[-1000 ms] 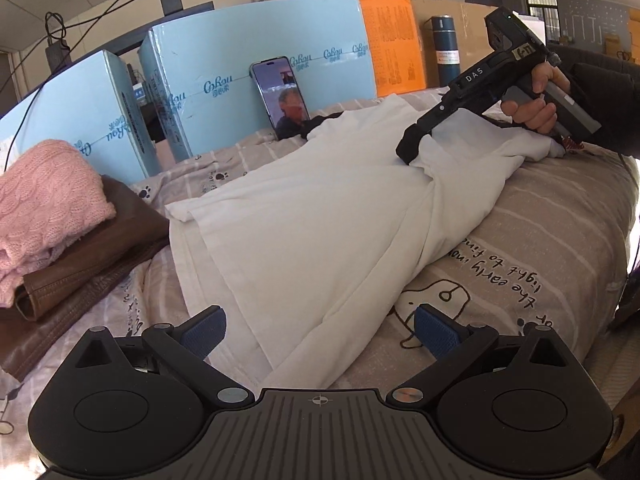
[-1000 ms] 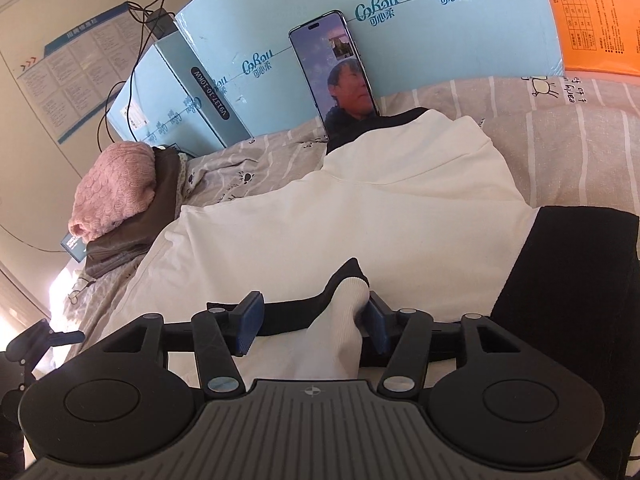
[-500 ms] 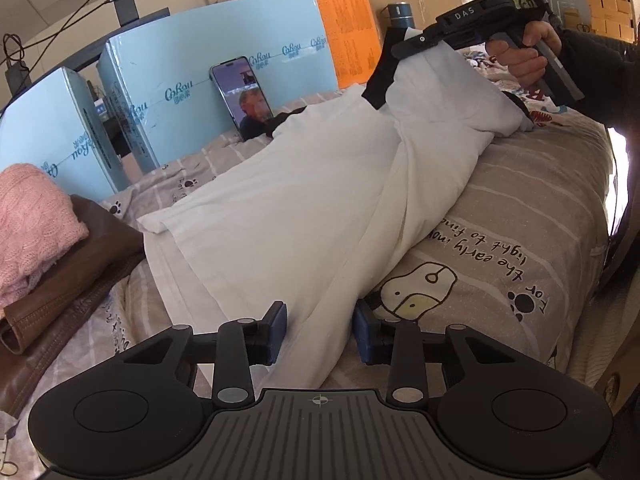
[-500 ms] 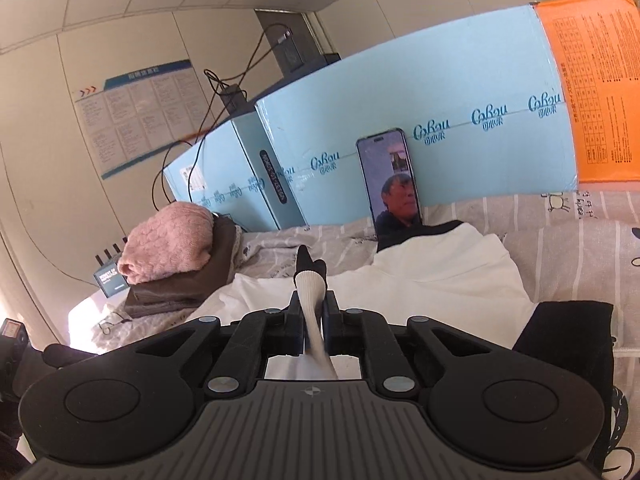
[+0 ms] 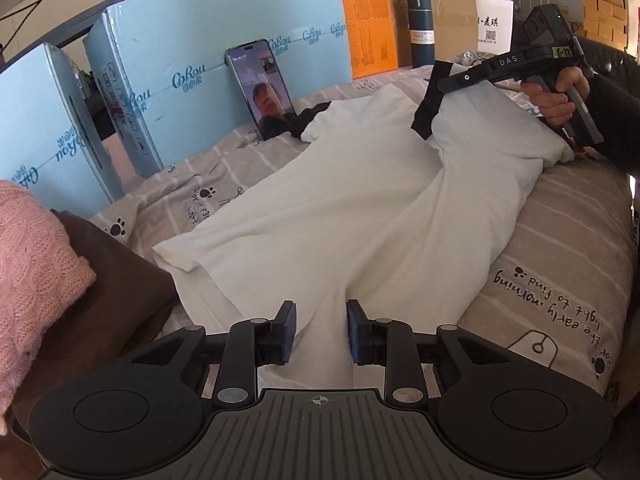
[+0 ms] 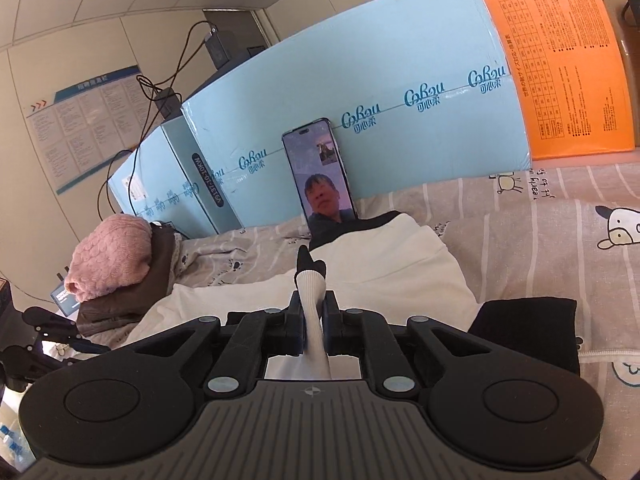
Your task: Fold clothes
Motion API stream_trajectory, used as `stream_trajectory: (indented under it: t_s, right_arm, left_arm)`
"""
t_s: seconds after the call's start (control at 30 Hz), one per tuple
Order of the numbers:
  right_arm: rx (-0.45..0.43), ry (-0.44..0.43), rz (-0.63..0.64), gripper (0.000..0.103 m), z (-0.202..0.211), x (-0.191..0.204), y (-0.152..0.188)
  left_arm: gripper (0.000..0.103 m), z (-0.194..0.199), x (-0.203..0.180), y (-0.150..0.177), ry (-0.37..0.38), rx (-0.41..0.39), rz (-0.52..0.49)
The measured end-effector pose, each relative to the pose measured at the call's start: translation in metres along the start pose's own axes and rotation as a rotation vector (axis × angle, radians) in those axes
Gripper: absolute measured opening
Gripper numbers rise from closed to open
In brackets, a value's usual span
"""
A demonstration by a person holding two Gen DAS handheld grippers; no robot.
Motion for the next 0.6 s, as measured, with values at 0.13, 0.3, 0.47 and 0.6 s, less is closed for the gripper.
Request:
stream_trajectory:
  t_s: [0.13, 0.3, 0.47, 0.6]
  right_arm:
    - [0.053, 0.021, 0.0, 0.008, -0.012, -0.008, 0.008]
    - [0.079, 0.035, 0.006, 0.01, -0.018, -0.01, 0.012]
    - [0.107, 0.041, -0.006, 0.012, -0.023, -0.015, 0.015]
    - [0.125, 0.055, -0.001, 0.013, -0.027, -0.017, 0.016]
  left_arm:
    - [0.053, 0.003, 0.024, 0.012, -0.068, -0.01, 0.116]
    - [0.055, 0.019, 0.049, 0.023, -0.171, -0.09, 0.298]
    - [0.055, 0.02, 0.036, 0.029, -0.225, -0.147, 0.428]
    - [0.055, 0.01, 0.016, -0.001, -0.257, -0.187, 0.377]
Point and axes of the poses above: each gripper's, at about its wrist camera, not at the fingertips, and z roughly against the way its jaws point, x to its left, y to its underside, the point moved 8 cm from there along -z, roughly the way its jaws point, and after that the axes turned 2 degrees about -x, right-handed, at the moved point
